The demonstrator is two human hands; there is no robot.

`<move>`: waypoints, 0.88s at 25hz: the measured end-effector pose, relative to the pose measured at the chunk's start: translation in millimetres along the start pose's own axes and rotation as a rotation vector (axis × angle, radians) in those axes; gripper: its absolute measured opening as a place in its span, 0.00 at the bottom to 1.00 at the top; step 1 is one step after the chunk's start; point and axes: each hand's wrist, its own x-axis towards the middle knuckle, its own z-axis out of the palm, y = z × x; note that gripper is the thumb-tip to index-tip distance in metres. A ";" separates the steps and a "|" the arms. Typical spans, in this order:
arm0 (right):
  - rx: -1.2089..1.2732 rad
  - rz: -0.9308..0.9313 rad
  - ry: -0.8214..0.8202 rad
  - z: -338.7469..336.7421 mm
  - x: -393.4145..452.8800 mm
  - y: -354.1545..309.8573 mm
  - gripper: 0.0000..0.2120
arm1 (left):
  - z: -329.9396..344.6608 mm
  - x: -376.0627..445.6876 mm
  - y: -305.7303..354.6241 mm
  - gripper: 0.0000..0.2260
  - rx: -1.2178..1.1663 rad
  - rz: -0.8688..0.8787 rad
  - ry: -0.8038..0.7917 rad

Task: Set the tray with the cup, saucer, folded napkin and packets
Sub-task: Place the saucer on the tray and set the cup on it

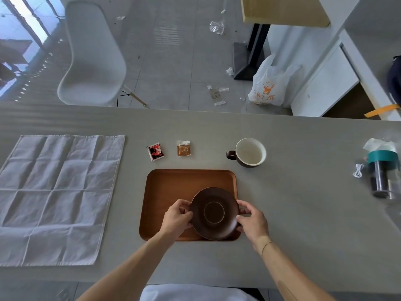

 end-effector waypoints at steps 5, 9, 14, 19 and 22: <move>-0.020 -0.015 0.027 2.1 4.2 1.7 0.23 | 0.0 2.0 0.2 0.09 0.015 0.011 0.000; -0.076 -0.034 0.048 3.4 4.8 3.2 0.23 | -0.3 2.0 0.2 0.09 0.020 0.018 0.000; -0.123 -0.067 0.063 3.5 3.4 3.1 0.23 | -1.2 2.1 -0.6 0.09 0.036 0.032 -0.004; -0.138 -0.055 0.062 2.0 2.3 2.2 0.22 | 0.5 1.5 0.3 0.09 0.046 0.033 -0.003; -0.156 -0.051 0.057 1.7 0.6 2.4 0.22 | 0.7 2.1 0.4 0.10 0.042 0.031 -0.005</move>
